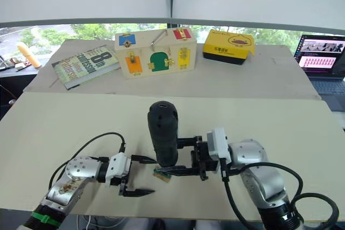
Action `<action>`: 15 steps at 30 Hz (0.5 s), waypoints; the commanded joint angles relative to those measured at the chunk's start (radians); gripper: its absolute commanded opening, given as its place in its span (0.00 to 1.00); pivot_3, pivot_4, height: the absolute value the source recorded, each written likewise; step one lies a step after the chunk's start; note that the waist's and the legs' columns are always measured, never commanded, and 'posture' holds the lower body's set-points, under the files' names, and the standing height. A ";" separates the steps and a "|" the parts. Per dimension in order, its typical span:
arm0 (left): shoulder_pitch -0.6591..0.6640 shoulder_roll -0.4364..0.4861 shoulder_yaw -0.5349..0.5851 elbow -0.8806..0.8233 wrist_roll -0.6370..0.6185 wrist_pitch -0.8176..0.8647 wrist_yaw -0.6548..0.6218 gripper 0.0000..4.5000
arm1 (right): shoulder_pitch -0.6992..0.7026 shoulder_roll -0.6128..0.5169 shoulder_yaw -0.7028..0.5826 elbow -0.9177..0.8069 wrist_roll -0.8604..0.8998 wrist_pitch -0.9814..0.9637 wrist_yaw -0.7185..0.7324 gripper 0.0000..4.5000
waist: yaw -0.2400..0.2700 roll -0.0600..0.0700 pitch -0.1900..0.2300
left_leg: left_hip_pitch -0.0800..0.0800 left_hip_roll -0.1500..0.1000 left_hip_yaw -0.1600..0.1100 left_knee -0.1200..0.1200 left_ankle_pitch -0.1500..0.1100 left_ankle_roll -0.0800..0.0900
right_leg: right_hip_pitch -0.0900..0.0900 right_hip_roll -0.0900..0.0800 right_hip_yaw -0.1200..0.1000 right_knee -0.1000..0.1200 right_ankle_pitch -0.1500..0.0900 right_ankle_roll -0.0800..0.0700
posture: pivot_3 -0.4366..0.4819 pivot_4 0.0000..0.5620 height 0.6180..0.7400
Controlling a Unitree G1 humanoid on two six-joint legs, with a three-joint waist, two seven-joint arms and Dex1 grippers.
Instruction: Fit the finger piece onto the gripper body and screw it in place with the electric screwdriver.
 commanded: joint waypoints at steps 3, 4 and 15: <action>0.013 -0.010 -0.036 0.002 0.012 0.001 0.010 1.00 | -0.025 0.010 0.003 -0.008 0.005 -0.046 0.002 0.42 | 0.001 0.000 0.000 | 0.000 0.000 0.000 0.000 0.000 0.000 | 0.000 0.000 0.000 0.000 0.000 0.000 | 0.48 0.27 1.00; 0.013 -0.012 -0.040 0.001 0.013 0.001 0.011 1.00 | -0.024 0.009 0.003 -0.006 0.004 -0.047 0.002 0.42 | 0.001 0.000 0.000 | 0.000 0.000 0.000 0.000 0.000 0.000 | 0.000 -0.001 0.000 0.000 0.000 0.000 | 0.48 0.27 1.00; 0.002 -0.029 -0.066 0.030 0.030 -0.023 0.017 1.00 | -0.023 0.007 0.001 -0.008 -0.006 -0.052 -0.004 0.42 | 0.004 0.001 -0.001 | 0.000 0.000 -0.001 0.000 0.000 0.001 | 0.001 -0.002 -0.001 -0.001 0.000 0.001 | 0.48 0.27 1.00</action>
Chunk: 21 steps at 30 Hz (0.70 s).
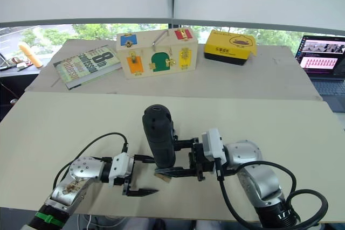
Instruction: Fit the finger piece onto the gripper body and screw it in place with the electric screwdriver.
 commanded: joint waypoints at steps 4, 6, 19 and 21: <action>0.005 -0.015 -0.046 0.027 0.022 -0.007 0.001 1.00 | -0.023 0.001 -0.010 -0.024 0.006 -0.049 0.000 0.42 | 0.001 0.000 0.000 | 0.000 0.000 0.000 0.000 0.000 0.000 | 0.000 0.000 0.000 0.000 0.000 0.000 | 0.48 0.27 1.00; 0.002 -0.016 -0.048 0.030 0.022 -0.008 0.002 1.00 | -0.024 0.002 -0.011 -0.022 0.003 -0.050 -0.003 0.42 | 0.001 0.000 0.000 | 0.000 0.000 0.000 0.000 0.000 0.000 | 0.000 -0.001 0.000 0.000 0.000 0.000 | 0.48 0.27 1.00; -0.006 -0.023 -0.054 0.045 0.025 -0.012 0.010 1.00 | -0.019 -0.005 -0.011 -0.024 0.005 -0.044 0.000 0.42 | 0.004 0.002 -0.001 | 0.000 0.000 0.000 0.000 0.000 0.001 | 0.001 -0.001 0.000 -0.001 0.000 0.001 | 0.48 0.27 1.00; -0.006 -0.022 -0.055 0.048 0.027 -0.015 0.009 1.00 | -0.017 -0.004 -0.012 -0.026 0.011 -0.044 0.002 0.42 | 0.004 0.002 -0.001 | 0.000 0.000 0.000 0.000 0.000 0.001 | 0.001 -0.001 0.000 -0.001 0.001 0.001 | 0.48 0.27 1.00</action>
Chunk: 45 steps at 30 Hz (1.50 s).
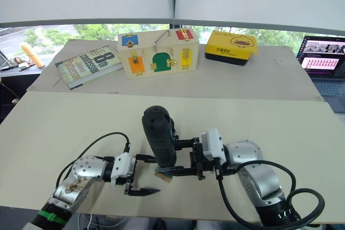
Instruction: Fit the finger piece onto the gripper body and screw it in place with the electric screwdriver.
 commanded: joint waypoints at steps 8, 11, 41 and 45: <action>0.003 -0.011 -0.048 0.043 0.035 -0.014 0.003 1.00 | -0.020 0.008 -0.010 -0.035 0.025 -0.038 0.001 0.42 | 0.001 0.001 0.000 | 0.000 0.000 0.000 0.000 0.000 0.000 | 0.000 0.000 0.000 0.000 0.000 0.000 | 0.48 0.27 1.00; 0.000 -0.012 -0.049 0.045 0.033 -0.013 0.005 1.00 | -0.019 0.007 -0.010 -0.040 0.026 -0.037 0.000 0.42 | 0.002 0.001 0.000 | 0.000 0.000 0.000 0.000 0.000 0.000 | 0.000 0.000 0.000 0.000 0.000 0.000 | 0.48 0.27 1.00; 0.000 -0.013 -0.054 0.040 0.029 0.004 0.013 1.00 | -0.011 -0.005 -0.004 -0.054 0.060 -0.003 0.001 0.42 | 0.004 0.001 -0.001 | 0.000 0.000 -0.001 0.000 -0.001 0.002 | 0.000 -0.002 0.000 -0.001 0.000 0.001 | 0.48 0.27 1.00; 0.000 -0.013 -0.054 0.040 0.029 0.006 0.014 1.00 | -0.010 -0.005 0.001 -0.048 0.052 -0.009 0.001 0.42 | 0.004 0.001 -0.001 | 0.000 0.000 -0.001 0.000 -0.001 0.002 | 0.000 -0.002 -0.001 -0.001 0.000 0.001 | 0.48 0.27 1.00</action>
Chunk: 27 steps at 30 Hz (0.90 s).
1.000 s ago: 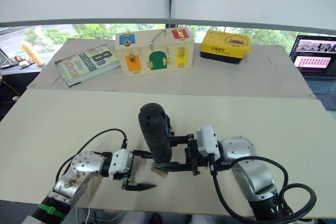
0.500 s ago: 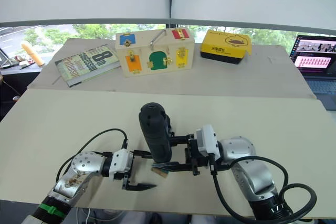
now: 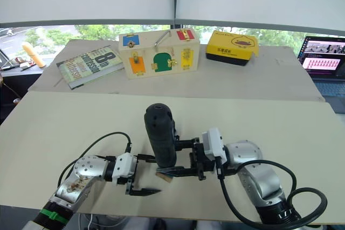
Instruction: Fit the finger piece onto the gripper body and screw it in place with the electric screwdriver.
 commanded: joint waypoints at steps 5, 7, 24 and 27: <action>0.017 -0.013 -0.036 0.021 0.029 0.023 0.014 1.00 | -0.011 0.000 -0.003 -0.041 0.012 -0.032 0.001 0.42 | 0.000 0.000 0.000 | 0.000 0.000 0.000 0.000 0.000 0.000 | 0.000 0.000 0.000 0.000 0.000 0.000 | 0.48 0.27 1.00; 0.019 -0.013 -0.037 0.018 0.029 0.025 0.015 1.00 | -0.010 -0.001 -0.003 -0.040 0.010 -0.033 0.001 0.42 | 0.000 0.000 0.000 | 0.000 0.000 0.000 0.000 0.000 0.000 | 0.000 0.000 0.000 0.000 0.000 0.000 | 0.48 0.27 1.00; 0.024 -0.011 -0.039 0.013 0.028 0.029 0.015 1.00 | -0.011 -0.003 -0.019 -0.047 0.024 -0.027 -0.004 0.42 | 0.000 0.000 0.000 | 0.000 0.000 0.000 0.000 0.000 0.001 | 0.000 -0.001 0.000 -0.001 0.000 0.001 | 0.48 0.27 1.00; 0.025 -0.010 -0.039 0.013 0.027 0.029 0.015 1.00 | -0.011 -0.001 -0.020 -0.048 0.026 -0.026 -0.007 0.42 | 0.000 0.000 -0.001 | -0.001 0.000 0.000 0.000 0.000 0.001 | 0.000 -0.001 0.000 -0.001 0.000 0.001 | 0.48 0.27 1.00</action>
